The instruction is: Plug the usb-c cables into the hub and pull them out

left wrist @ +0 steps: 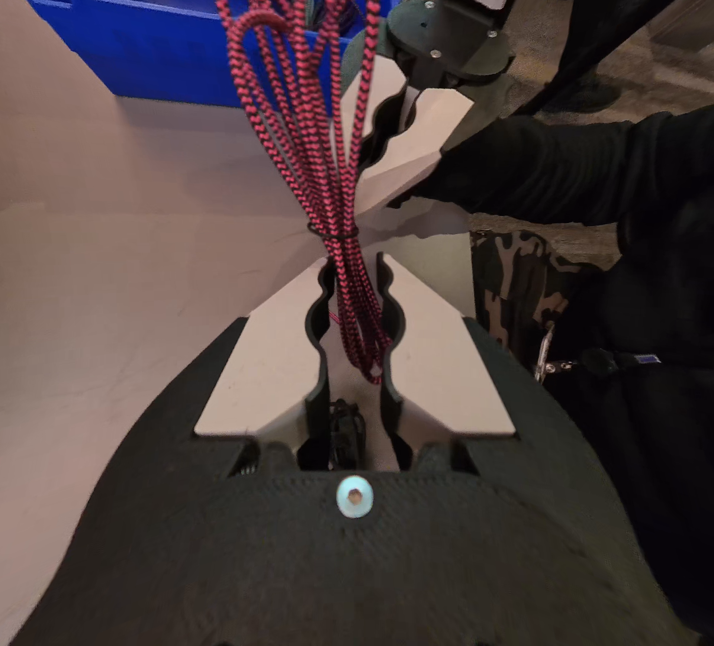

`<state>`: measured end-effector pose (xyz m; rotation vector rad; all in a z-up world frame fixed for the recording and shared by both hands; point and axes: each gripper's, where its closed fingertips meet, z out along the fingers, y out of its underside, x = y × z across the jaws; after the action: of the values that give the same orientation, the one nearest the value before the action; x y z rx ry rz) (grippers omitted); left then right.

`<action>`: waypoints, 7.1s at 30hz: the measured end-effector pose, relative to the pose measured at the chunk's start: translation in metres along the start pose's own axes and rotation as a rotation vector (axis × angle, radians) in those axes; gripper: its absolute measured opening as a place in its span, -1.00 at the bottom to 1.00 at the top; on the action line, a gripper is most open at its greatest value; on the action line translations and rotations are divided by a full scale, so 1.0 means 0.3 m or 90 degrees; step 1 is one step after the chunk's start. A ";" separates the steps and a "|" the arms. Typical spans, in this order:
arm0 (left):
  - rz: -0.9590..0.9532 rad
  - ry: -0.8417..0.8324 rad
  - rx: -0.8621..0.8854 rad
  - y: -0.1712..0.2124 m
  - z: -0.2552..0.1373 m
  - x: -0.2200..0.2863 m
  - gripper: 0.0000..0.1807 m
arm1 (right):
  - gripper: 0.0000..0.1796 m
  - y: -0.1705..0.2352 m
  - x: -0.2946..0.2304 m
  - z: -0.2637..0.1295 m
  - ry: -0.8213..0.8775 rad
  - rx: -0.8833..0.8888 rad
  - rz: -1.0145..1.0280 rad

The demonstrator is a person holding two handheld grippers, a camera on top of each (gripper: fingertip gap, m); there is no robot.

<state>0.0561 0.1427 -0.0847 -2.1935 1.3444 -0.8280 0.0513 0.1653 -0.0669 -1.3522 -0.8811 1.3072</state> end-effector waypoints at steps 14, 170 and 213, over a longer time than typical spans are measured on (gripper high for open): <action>-0.069 0.241 0.011 0.074 -0.016 0.187 -0.38 | -1.00 0.006 0.023 0.010 0.015 -0.002 0.013; -0.102 0.410 0.098 0.057 0.027 0.081 0.27 | -1.00 0.123 -0.131 0.008 -0.180 -0.116 -0.046; 0.013 0.426 0.352 -0.087 -0.072 0.219 0.05 | -1.00 0.184 -0.049 0.009 -0.126 -0.172 0.010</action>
<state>0.0809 0.0939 -0.0351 -1.5169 1.1913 -1.7808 0.0387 0.1397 -0.1164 -1.4544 -1.2203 1.3886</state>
